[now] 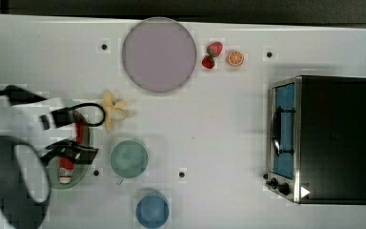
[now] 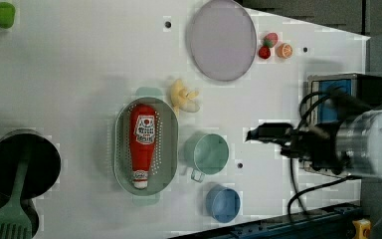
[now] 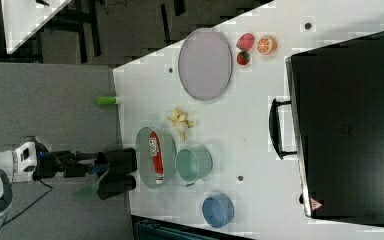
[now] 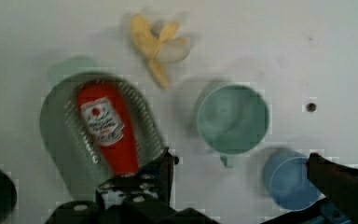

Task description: Pick ketchup from strainer and place it on the table

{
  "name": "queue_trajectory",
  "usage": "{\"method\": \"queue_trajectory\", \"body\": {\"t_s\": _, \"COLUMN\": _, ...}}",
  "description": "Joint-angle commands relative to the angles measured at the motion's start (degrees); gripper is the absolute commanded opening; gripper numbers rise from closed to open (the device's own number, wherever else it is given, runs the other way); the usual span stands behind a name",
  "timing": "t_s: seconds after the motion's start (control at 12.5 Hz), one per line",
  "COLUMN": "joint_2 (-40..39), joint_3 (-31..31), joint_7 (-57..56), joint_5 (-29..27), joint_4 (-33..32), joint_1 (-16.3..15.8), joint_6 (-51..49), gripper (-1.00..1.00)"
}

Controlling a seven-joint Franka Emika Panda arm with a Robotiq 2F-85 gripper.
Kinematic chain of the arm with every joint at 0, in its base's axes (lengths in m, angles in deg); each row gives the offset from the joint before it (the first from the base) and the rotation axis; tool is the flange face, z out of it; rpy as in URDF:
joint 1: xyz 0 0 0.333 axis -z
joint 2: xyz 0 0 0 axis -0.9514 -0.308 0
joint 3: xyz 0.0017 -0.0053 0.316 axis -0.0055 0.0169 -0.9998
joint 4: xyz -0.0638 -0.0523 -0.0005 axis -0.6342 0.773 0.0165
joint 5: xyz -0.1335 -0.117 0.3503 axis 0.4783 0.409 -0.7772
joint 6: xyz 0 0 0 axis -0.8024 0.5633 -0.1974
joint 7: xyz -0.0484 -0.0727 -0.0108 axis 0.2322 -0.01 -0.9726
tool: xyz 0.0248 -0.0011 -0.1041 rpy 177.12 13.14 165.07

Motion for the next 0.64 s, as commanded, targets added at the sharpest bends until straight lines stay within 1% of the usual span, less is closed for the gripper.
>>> {"method": "queue_trajectory", "body": {"t_s": 0.08, "joint_2": 0.2, "joint_3": -3.2, "joint_7": 2.4, "joint_5": -0.3, "joint_4": -1.8, "joint_1": 0.1, "joint_6": 4.1, "gripper": 1.00}}
{"method": "queue_trajectory", "body": {"t_s": 0.32, "joint_2": -2.2, "joint_3": -8.0, "joint_7": 2.4, "joint_5": -0.3, "joint_4": -7.3, "joint_1": 0.0, "joint_6": 12.0, "gripper": 1.00}}
{"method": "queue_trajectory", "body": {"t_s": 0.48, "joint_2": -4.1, "joint_3": -10.4, "joint_7": 2.4, "joint_5": 0.0, "joint_4": -11.6, "joint_1": 0.0, "joint_6": 19.7, "gripper": 1.00}}
{"method": "queue_trajectory", "body": {"t_s": 0.64, "joint_2": -6.7, "joint_3": -11.7, "joint_7": 2.4, "joint_5": 1.5, "joint_4": -15.7, "joint_1": -0.1, "joint_6": 27.6, "gripper": 1.00}}
